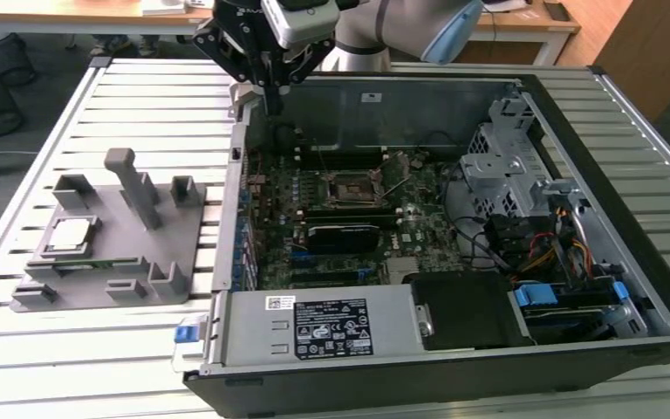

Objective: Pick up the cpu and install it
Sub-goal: 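Reach for the cpu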

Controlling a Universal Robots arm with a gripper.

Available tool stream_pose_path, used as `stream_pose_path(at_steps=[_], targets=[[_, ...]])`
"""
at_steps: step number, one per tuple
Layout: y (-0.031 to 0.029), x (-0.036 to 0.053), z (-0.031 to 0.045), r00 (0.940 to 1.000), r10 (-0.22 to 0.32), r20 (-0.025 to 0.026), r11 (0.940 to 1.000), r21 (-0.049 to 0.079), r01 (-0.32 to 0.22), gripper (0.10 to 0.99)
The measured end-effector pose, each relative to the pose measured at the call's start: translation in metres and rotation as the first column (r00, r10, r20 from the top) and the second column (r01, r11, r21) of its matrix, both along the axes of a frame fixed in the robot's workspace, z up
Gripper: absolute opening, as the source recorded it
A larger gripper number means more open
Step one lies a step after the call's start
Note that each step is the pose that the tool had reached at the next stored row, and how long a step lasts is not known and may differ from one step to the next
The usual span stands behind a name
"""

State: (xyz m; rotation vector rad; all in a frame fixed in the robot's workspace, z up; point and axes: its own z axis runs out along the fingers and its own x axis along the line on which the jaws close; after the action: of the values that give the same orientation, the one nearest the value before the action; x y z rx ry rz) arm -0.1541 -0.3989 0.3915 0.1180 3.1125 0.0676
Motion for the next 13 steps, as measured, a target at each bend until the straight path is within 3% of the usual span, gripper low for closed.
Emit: stream_pose_path(at_steps=[13], targets=[[0.0,-0.0043,-0.0005,1.0,0.0,0.0,1.0,0.0,0.0,0.106]])
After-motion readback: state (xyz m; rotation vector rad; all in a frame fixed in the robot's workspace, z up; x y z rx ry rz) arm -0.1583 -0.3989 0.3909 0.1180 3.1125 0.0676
